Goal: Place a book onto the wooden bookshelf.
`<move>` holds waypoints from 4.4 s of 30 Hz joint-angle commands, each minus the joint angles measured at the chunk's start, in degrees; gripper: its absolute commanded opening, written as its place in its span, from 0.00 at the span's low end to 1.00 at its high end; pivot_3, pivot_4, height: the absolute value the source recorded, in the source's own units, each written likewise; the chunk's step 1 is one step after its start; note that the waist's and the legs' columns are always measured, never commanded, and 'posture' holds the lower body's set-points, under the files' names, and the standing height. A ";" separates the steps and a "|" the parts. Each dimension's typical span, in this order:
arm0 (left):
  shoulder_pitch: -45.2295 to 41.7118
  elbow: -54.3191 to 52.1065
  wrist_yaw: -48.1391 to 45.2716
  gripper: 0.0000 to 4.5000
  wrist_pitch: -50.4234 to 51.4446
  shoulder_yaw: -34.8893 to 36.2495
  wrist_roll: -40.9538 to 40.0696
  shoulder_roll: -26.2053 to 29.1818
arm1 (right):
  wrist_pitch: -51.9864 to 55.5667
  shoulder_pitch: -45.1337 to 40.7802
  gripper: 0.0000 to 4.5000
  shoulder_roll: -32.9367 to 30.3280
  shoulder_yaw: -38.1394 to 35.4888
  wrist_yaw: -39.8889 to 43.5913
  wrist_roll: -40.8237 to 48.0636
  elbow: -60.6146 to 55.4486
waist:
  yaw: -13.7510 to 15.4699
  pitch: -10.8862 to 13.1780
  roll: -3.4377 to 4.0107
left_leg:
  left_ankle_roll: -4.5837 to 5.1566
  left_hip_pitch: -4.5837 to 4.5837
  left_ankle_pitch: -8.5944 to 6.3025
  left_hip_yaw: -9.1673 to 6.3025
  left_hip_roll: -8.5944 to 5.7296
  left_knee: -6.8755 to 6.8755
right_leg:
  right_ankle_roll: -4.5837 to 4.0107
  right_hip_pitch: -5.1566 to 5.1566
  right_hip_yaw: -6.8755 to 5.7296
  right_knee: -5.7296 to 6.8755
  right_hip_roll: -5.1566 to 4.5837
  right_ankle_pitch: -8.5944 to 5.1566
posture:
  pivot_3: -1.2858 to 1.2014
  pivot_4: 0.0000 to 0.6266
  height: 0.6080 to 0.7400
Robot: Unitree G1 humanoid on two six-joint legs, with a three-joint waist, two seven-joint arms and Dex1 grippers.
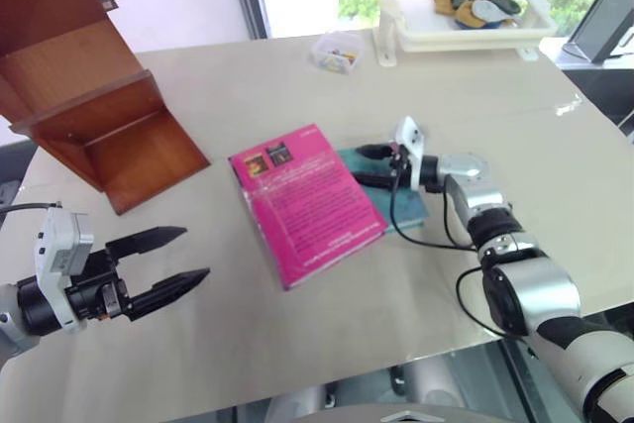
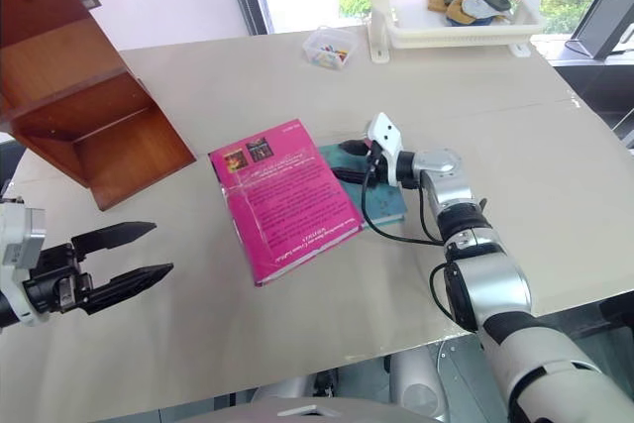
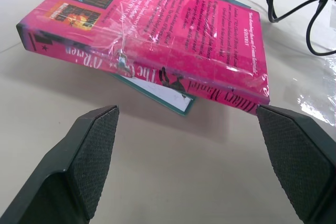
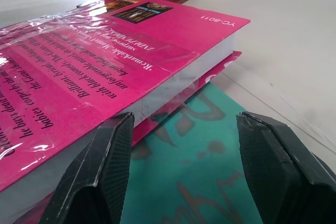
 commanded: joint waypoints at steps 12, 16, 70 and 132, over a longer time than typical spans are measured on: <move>-8.30 5.92 11.72 0.99 3.10 -10.86 -0.25 -10.10 | 12.15 11.71 0.70 -21.67 -3.86 4.71 7.17 -28.29 | 1.67 0.00 0.01 | 0.00 -0.01 0.00 0.00 0.01 -0.02 | 0.00 0.01 -0.09 -0.01 -0.03 -0.01 | 0.52 0.24 1.00; -14.07 9.12 16.77 0.99 8.31 -12.47 -7.47 -16.58 | 21.75 20.77 0.70 -27.67 -5.99 5.27 13.21 -45.64 | 2.04 -0.01 -0.06 | 0.02 -0.06 0.00 0.03 0.00 0.06 | 0.02 0.00 -0.03 0.01 -0.09 0.01 | 0.52 0.24 1.00; -41.75 42.57 22.32 0.18 47.45 -15.36 -21.72 -23.65 | 35.47 42.76 0.70 -41.02 -12.52 -1.02 28.58 -75.48 | 4.49 -0.13 -0.73 | 0.05 0.13 -0.01 -0.01 -0.06 0.75 | 0.02 0.15 0.04 0.64 -0.09 -0.03 | 0.52 0.24 1.00; -71.39 10.17 29.46 0.03 14.79 -29.72 -3.69 -17.82 | 31.99 32.00 0.70 -40.68 -22.37 0.74 34.38 -53.80 | 4.43 0.15 -1.08 | 0.03 0.03 0.00 0.06 -0.10 0.61 | 0.01 0.10 0.06 0.45 -0.02 -0.02 | 0.52 0.24 1.00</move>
